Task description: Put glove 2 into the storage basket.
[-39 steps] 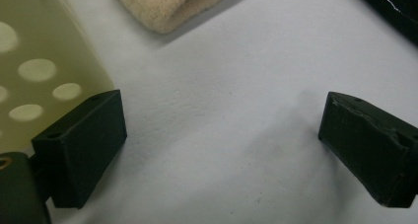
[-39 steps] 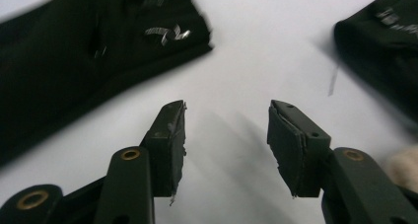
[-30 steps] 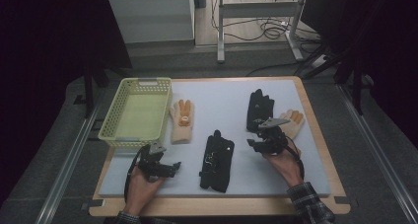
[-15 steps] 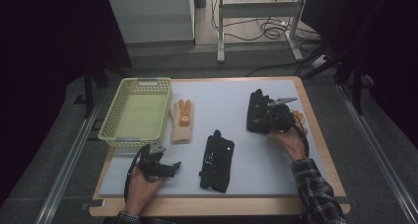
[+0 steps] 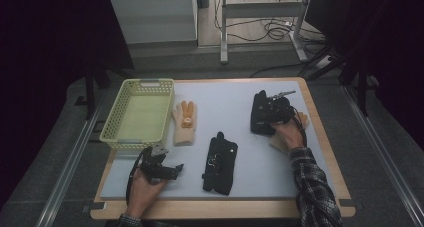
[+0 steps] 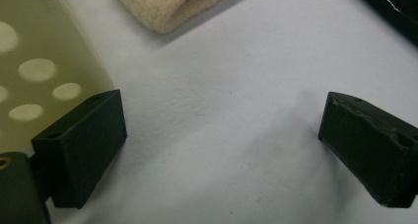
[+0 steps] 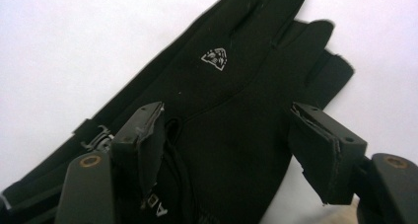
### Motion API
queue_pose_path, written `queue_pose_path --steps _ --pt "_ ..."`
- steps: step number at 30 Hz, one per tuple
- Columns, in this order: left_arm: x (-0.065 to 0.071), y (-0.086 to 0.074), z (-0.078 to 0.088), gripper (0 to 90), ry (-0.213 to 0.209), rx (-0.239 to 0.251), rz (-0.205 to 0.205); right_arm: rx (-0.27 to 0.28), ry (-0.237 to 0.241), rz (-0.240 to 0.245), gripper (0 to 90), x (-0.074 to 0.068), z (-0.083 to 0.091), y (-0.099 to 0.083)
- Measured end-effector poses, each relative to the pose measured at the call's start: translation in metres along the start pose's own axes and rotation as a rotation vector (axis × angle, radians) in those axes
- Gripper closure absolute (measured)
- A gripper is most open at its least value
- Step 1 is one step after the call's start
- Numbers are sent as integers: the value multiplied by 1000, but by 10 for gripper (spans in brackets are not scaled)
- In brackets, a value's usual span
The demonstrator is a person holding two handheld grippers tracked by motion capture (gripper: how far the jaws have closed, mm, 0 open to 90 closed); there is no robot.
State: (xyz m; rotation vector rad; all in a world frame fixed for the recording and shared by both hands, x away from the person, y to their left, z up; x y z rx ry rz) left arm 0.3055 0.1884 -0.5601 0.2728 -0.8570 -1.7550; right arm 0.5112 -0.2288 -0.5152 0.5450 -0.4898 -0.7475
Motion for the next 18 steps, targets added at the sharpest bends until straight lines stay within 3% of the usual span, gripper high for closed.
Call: queue_pose_path --steps 2,4,7,10,15,18 --pt "0 0 0 45 1 0 0 -13 16 0 334 -1 -5 0" --pt "0 0 0 45 1 0 0 -16 11 -3 431 -3 -6 1" --pt "0 0 0 45 1 0 0 -21 -7 -10 506 -4 -5 2" --pt "0 0 0 44 1 0 0 -27 11 6 769 -9 -1 5" --pt "0 0 0 45 1 1 0 -48 -2 22 803 -14 1 8" --pt "0 0 0 45 1 0 0 -16 22 -3 804 -14 11 6"
Point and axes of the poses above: each handheld gripper's, and its own axes: z roughly backward along the jaws, y roughly out of its top, x roughly to its right, the point moved 1 cm from there along -z, roughly forward along the jaws, and after that the axes turned 15 degrees about z, right-handed, at the moved point
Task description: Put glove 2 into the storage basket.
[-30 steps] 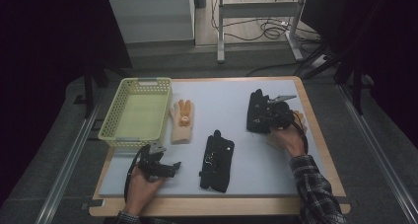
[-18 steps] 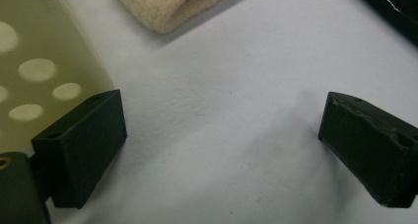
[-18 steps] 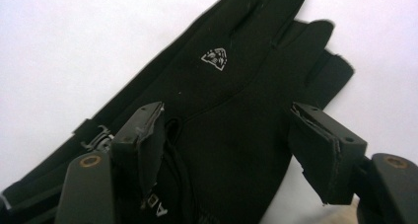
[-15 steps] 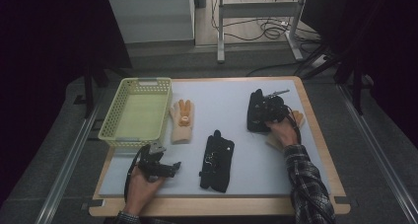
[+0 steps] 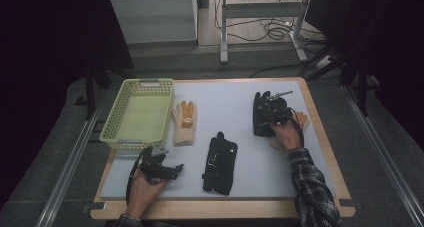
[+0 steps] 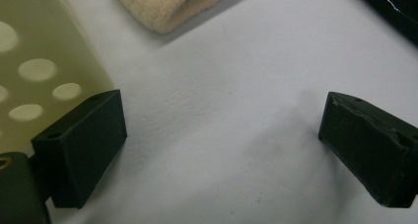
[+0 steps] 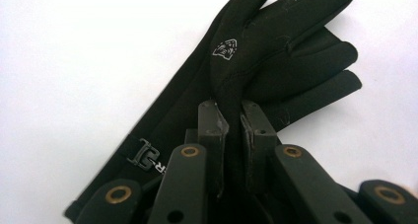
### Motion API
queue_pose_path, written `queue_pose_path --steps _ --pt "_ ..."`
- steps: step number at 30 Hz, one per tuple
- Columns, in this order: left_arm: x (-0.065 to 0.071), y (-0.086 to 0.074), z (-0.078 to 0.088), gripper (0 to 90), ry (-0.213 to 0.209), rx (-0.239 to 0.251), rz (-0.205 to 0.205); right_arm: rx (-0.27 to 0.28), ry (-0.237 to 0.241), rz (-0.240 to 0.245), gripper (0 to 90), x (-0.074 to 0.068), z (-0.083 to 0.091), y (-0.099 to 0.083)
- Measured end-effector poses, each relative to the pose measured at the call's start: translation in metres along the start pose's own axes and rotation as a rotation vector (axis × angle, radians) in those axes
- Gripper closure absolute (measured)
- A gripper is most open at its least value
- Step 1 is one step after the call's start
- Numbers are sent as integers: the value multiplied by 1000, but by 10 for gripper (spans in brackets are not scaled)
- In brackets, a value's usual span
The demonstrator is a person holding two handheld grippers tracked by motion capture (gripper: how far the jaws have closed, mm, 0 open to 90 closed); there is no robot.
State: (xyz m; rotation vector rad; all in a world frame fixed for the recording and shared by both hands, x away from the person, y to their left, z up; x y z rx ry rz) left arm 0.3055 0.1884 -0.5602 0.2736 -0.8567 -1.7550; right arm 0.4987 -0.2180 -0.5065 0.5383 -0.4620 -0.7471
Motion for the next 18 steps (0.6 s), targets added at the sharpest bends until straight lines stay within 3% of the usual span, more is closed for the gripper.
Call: queue_pose_path --steps 9,13,17,18 --pt "0 0 0 45 1 0 0 90 56 24 802 -12 32 -6" --pt "0 0 0 45 1 0 -1 145 102 64 800 -30 54 -7" --pt "0 0 0 45 2 -1 -1 161 124 89 800 -41 65 -10" --pt "0 0 0 45 2 -1 -1 174 150 95 800 -49 71 -12"
Point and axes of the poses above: each handheld gripper's, and its own axes: z roughly backward along the jaws, y roughly out of its top, x roughly to its right, the point moved 1 cm from there along -z, roughly forward along the jaws, and after that the axes turned 15 degrees about z, right-handed, at the moved point
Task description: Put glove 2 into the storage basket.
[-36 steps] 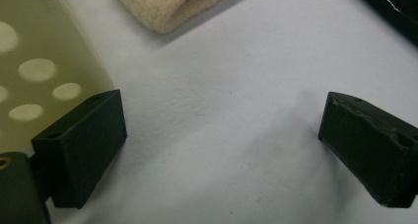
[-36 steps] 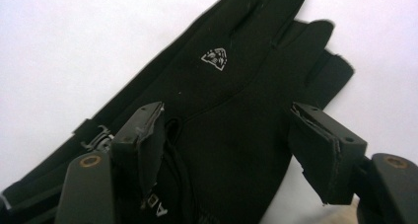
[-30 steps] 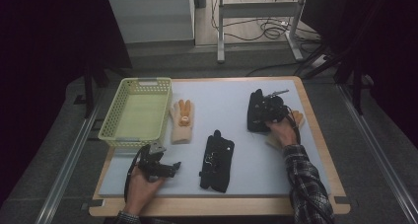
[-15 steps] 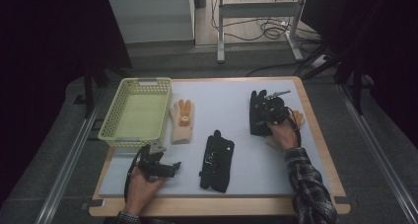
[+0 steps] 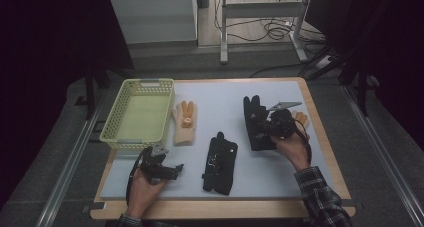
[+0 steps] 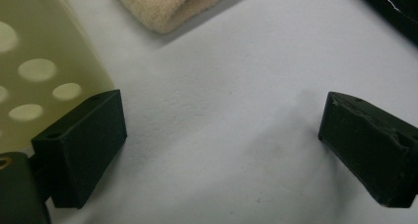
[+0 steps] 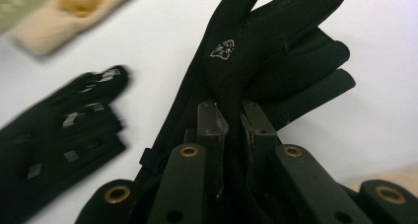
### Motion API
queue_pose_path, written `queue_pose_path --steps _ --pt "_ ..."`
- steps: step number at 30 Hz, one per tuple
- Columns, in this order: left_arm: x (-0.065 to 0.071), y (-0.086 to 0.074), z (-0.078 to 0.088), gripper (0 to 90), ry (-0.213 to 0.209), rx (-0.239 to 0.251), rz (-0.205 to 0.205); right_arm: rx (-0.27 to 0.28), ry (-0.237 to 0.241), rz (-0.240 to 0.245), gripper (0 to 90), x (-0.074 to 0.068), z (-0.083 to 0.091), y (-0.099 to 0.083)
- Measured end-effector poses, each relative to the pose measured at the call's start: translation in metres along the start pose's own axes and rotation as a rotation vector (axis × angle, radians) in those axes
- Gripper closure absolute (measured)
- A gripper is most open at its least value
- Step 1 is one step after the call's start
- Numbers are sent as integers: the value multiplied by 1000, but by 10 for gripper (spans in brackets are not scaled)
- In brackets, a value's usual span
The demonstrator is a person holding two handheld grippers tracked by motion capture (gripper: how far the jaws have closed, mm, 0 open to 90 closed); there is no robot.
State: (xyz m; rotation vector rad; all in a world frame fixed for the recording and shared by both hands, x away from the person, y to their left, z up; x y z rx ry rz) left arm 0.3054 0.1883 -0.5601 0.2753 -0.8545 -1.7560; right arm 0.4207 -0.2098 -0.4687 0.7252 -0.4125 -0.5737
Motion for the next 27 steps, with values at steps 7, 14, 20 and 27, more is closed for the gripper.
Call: queue_pose_path --steps 7,14,20,27 --pt "0 0 0 45 0 0 0 50 77 41 799 -35 19 2" --pt "0 0 0 45 0 3 1 77 159 95 797 -75 31 7" --pt "0 0 0 45 -1 4 4 85 224 135 795 -109 29 18" --pt "0 0 0 45 -1 5 6 60 224 174 794 -133 8 23"
Point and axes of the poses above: each handheld gripper's, and its own axes: z roughly backward along the jaws, y roughly out of its top, x roughly to its right, the point moved 1 cm from there along -z, roughly forward along the jaws, and after that the axes turned 15 degrees about z, right-handed, at the moved point
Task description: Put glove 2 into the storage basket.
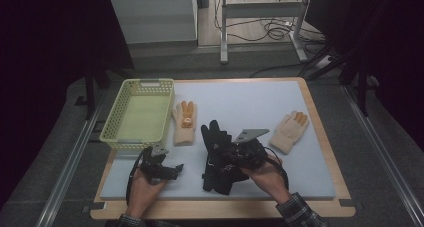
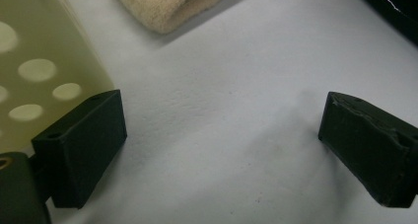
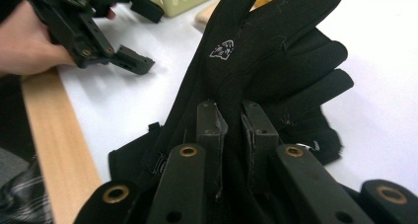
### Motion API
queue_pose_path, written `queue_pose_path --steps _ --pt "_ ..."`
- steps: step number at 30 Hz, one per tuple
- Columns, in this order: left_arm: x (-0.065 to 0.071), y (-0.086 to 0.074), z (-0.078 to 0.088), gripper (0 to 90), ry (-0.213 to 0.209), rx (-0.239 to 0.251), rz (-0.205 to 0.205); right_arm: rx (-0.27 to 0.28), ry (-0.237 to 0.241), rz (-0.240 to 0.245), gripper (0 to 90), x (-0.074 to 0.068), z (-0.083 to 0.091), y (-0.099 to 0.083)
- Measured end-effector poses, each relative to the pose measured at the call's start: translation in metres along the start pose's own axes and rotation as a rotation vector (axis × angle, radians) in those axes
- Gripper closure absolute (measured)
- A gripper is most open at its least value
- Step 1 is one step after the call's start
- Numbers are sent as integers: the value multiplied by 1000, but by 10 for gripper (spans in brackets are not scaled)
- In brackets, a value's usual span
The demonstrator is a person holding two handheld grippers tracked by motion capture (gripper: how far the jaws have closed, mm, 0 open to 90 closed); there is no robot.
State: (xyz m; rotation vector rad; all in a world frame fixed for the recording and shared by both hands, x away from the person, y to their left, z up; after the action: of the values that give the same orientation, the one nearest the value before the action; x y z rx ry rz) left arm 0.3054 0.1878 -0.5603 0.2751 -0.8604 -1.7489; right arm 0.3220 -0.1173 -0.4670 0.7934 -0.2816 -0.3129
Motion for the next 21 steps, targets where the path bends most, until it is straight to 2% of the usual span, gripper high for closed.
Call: queue_pose_path --steps 2,3,4,6,7,10,11,12,13,15,17,18,19,20,21 --pt "0 0 0 45 0 2 2 -22 -6 7 785 -1 -11 -2" --pt "0 0 0 45 0 -2 -3 -43 -2 3 732 -1 -21 -7" --pt "0 0 0 45 0 -2 -3 -43 -2 3 732 -1 -21 -7" --pt "0 0 0 45 1 -1 -3 -57 8 8 636 0 -26 -11" --pt "0 0 0 45 1 -1 -3 -44 5 2 578 4 -23 -12" --pt "0 0 0 45 0 -2 -2 -19 12 -13 566 10 -17 -9" --pt "0 0 0 45 1 -2 -5 -12 -1 -1 580 16 -13 -4" --pt "0 0 0 45 1 -2 -5 -12 -1 -1 580 16 -13 -4" --pt "0 0 0 45 1 -2 -5 -8 2 23 607 20 -11 1" --pt "0 0 0 45 1 -2 -5 -8 5 38 615 21 -12 3" --pt "0 0 0 45 1 -2 -5 -21 36 86 619 22 -22 10" --pt "0 0 0 45 1 -2 -5 -21 36 86 619 22 -22 10" --pt "0 0 0 45 1 -2 -5 -45 59 110 612 21 -33 13" --pt "0 0 0 45 1 -2 -5 -45 59 110 612 21 -33 13" --pt "0 0 0 45 1 -2 -5 -77 80 127 592 20 -44 12"
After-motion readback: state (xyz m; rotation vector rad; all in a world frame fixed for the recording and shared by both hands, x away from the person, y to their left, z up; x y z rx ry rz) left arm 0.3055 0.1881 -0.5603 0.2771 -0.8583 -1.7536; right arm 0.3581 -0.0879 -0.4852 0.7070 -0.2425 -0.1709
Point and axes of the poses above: each handheld gripper's, and its own axes: z roughly backward along the jaws, y roughly out of its top, x roughly to its right, the point moved 1 cm from there along -z, roughly forward along the jaws, and after that the axes turned 15 degrees about z, right-handed, at the moved point
